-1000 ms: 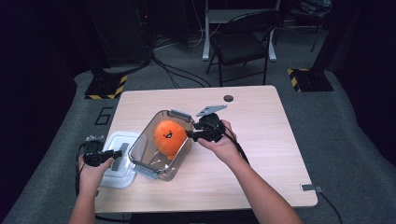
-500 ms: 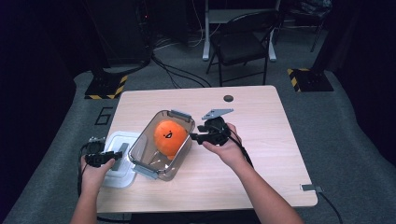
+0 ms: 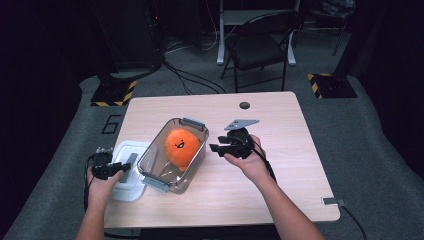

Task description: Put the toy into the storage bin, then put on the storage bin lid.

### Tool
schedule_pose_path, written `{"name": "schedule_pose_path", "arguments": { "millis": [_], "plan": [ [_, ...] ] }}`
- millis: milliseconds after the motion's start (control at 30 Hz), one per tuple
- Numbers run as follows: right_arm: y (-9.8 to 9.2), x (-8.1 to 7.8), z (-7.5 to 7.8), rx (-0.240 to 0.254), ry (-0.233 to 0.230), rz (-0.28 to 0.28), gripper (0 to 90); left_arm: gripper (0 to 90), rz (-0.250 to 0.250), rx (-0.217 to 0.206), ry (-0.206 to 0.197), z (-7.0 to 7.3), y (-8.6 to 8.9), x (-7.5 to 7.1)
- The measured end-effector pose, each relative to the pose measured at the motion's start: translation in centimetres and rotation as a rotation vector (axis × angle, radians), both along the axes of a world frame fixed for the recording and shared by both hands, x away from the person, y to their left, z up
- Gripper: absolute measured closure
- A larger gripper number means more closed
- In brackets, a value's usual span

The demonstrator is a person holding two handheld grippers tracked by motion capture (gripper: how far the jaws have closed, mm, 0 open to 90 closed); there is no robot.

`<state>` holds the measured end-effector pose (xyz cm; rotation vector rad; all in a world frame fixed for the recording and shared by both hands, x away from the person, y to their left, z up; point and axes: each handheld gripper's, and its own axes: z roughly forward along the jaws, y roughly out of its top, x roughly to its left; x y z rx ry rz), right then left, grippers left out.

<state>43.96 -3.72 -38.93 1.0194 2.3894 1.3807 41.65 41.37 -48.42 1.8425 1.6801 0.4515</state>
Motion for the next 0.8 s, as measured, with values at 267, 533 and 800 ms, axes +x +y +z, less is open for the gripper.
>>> {"name": "schedule_pose_path", "arguments": {
  "millis": [267,533,800],
  "plan": [
    [-1.8,0.1,-0.8,0.010,0.028,-0.037,52.1,52.4,-0.002,0.011,-0.007,-0.1,-0.2,0.1],
    [-2.1,0.0,-0.7,0.028,0.025,-0.044,52.1,51.9,-0.001,0.004,-0.010,0.0,0.0,0.1],
    [-2.1,-0.1,-0.7,0.029,0.026,-0.044,52.1,52.3,-0.005,0.006,-0.010,0.0,0.0,0.2]
  ]
}}
